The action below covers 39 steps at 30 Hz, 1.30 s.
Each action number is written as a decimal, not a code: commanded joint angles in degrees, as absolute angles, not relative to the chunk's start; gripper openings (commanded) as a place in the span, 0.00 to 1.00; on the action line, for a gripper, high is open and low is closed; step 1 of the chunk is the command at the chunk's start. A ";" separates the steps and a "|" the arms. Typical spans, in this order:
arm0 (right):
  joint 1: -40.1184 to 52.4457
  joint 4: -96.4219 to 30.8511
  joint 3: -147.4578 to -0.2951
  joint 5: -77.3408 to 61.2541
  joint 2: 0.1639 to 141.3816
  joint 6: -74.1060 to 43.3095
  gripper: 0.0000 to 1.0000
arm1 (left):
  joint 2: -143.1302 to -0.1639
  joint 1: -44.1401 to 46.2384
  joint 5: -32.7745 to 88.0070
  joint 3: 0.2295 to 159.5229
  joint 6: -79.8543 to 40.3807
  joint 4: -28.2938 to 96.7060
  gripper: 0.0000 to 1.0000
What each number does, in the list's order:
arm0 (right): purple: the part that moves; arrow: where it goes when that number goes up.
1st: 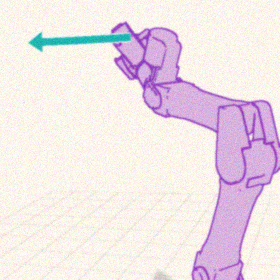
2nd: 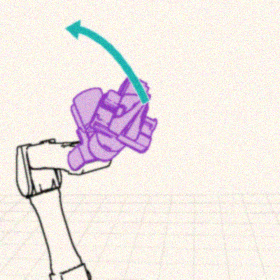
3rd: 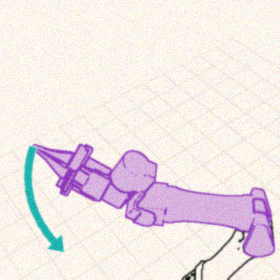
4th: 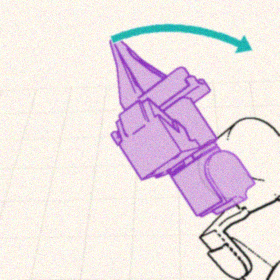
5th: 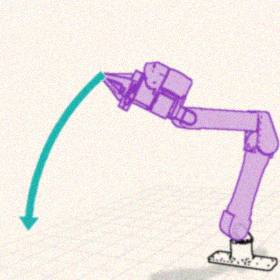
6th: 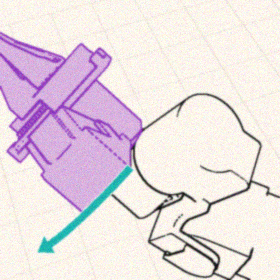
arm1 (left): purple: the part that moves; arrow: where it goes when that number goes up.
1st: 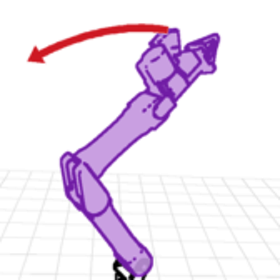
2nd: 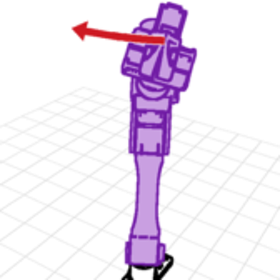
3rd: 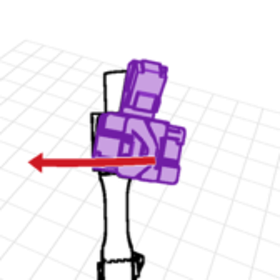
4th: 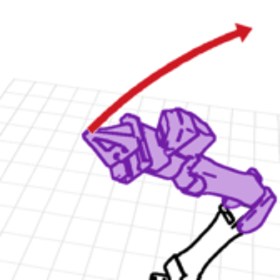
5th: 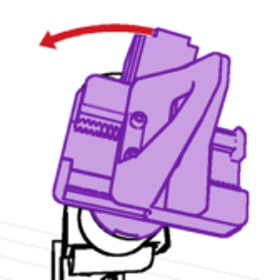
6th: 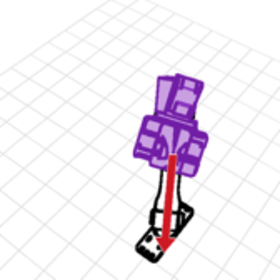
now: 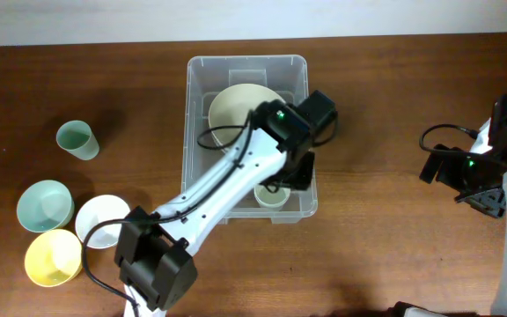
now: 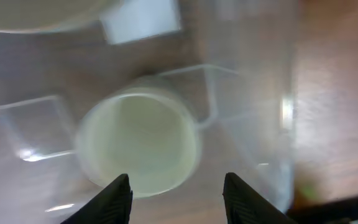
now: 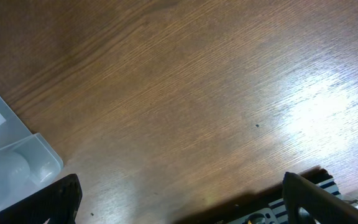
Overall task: Pack container
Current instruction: 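Return the left gripper to the light green cup and grasp it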
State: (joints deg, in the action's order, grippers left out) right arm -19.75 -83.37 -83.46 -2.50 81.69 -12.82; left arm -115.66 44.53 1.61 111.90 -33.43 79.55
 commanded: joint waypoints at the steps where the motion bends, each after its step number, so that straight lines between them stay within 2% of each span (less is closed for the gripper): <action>1: -19.90 -83.50 -84.33 -2.61 81.03 -12.23 0.99 | -113.10 38.04 -9.78 121.32 -32.27 84.03 0.49; 3: -19.90 -83.50 -84.33 -2.61 81.03 -12.23 0.99 | -111.48 33.67 -15.81 126.02 -32.27 86.70 0.50; 4: -19.90 -83.50 -84.33 -2.61 81.03 -12.23 0.99 | -110.59 30.59 -18.48 128.27 -32.27 87.72 0.58; 7: -19.90 -83.53 -84.33 -2.61 81.03 -12.23 0.99 | -108.77 21.56 -21.26 131.44 -31.81 87.96 0.67; 9: -19.90 -83.50 -84.33 -2.61 81.03 -12.23 0.99 | -108.33 14.33 -20.71 131.63 -31.64 86.98 0.79; 11: -19.90 -83.50 -84.33 -2.61 81.03 -12.23 0.99 | -108.81 7.94 -19.35 131.37 -31.55 86.21 0.83; 16: -19.90 -83.50 -84.33 -2.61 81.03 -12.23 0.99 | -113.12 -5.34 -14.02 131.09 -29.82 84.42 0.84; 20: -19.90 -83.50 -84.33 -2.61 81.03 -12.23 0.99 | -119.00 -10.70 -9.76 131.09 -26.30 83.40 0.84; 29: -19.90 -83.50 -84.33 -2.61 81.03 -12.23 0.99 | -133.23 -13.41 -8.56 131.09 -23.64 82.46 0.84; 36: -19.90 -83.50 -84.33 -2.59 81.03 -12.23 0.99 | -139.00 -13.45 -8.58 131.09 -23.64 80.12 0.84; 39: -19.90 -83.50 -84.33 -2.59 81.03 -12.23 0.99 | -140.38 -13.45 -8.60 131.09 -23.64 79.05 0.76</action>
